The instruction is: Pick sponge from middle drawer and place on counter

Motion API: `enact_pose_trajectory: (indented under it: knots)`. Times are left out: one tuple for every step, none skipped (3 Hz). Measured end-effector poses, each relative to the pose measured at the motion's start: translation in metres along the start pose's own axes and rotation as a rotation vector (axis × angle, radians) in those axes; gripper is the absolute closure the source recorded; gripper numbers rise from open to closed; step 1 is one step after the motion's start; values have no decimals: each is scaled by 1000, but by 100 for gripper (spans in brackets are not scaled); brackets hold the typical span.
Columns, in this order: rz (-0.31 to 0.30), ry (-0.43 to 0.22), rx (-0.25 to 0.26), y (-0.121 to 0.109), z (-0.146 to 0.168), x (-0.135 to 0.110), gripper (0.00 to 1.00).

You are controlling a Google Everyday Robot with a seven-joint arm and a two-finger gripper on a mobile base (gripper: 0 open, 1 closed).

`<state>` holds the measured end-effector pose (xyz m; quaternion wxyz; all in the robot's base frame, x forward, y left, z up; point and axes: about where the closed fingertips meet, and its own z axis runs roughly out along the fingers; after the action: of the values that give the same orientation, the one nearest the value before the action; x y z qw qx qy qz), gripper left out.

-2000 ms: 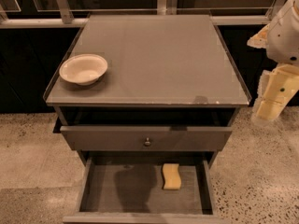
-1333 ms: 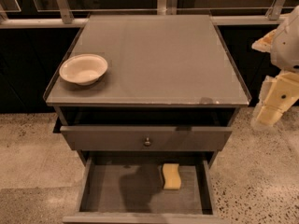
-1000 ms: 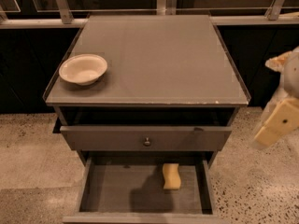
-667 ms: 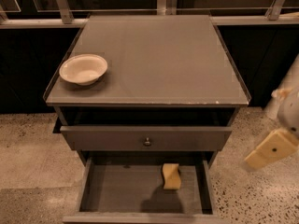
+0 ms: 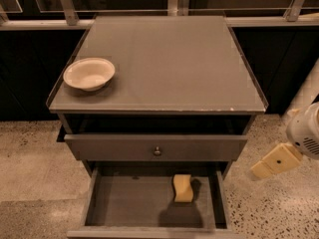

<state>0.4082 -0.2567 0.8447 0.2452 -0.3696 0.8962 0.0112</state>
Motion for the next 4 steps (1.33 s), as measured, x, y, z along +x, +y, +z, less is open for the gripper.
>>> enact_pose_trajectory:
  knots:
    - [62, -44, -11, 8, 13, 10, 0]
    - [207, -105, -60, 32, 54, 30, 0]
    - [303, -134, -129, 64, 102, 42, 0]
    - [293, -112, -182, 94, 146, 47, 0]
